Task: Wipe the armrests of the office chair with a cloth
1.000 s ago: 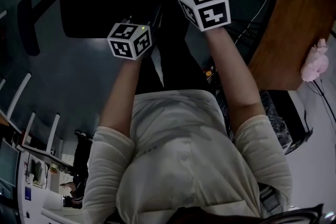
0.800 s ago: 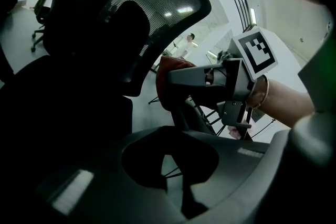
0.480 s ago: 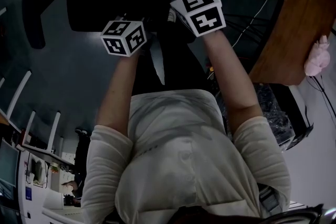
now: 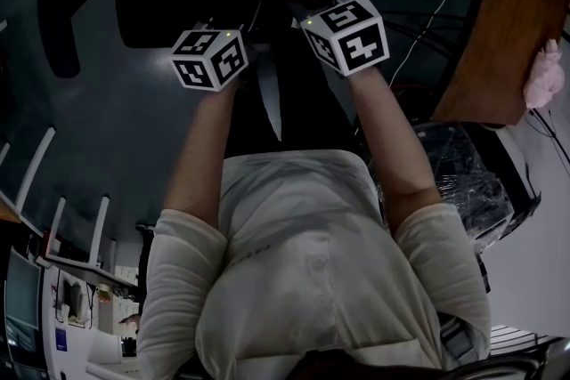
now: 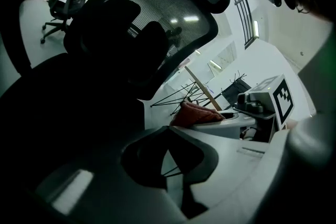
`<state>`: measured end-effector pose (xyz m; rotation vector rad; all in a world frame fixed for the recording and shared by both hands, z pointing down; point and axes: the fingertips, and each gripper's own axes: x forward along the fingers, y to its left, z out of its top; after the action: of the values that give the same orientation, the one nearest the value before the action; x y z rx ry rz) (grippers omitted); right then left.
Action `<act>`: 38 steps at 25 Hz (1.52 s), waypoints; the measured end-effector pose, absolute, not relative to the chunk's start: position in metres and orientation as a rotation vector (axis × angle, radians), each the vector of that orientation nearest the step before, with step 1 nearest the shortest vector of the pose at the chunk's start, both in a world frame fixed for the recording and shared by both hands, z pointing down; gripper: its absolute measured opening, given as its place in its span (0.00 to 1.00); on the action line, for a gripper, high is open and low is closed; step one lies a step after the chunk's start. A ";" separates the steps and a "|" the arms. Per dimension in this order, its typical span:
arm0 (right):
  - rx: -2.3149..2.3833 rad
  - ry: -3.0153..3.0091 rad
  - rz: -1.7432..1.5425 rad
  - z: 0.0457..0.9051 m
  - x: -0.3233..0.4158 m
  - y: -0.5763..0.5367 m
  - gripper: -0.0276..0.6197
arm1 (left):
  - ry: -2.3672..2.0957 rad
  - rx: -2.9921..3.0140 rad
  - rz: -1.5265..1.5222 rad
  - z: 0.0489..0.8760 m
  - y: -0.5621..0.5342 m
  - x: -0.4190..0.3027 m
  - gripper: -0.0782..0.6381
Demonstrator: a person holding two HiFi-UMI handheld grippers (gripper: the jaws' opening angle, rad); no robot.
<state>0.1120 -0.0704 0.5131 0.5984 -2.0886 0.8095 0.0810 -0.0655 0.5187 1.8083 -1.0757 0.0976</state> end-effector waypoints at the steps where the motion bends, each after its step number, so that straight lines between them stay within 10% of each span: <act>1: 0.615 -2.081 0.803 0.513 0.113 -0.065 0.12 | -1.065 1.816 0.101 0.518 -0.061 0.081 0.13; 38: 1.271 -2.276 0.899 0.390 0.128 0.052 0.13 | -1.074 2.347 -0.055 0.336 0.038 0.015 0.13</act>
<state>0.1284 0.0523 0.3895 1.2706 -2.2758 0.8992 0.0155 0.0378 0.3362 2.3471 -1.0741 -0.0552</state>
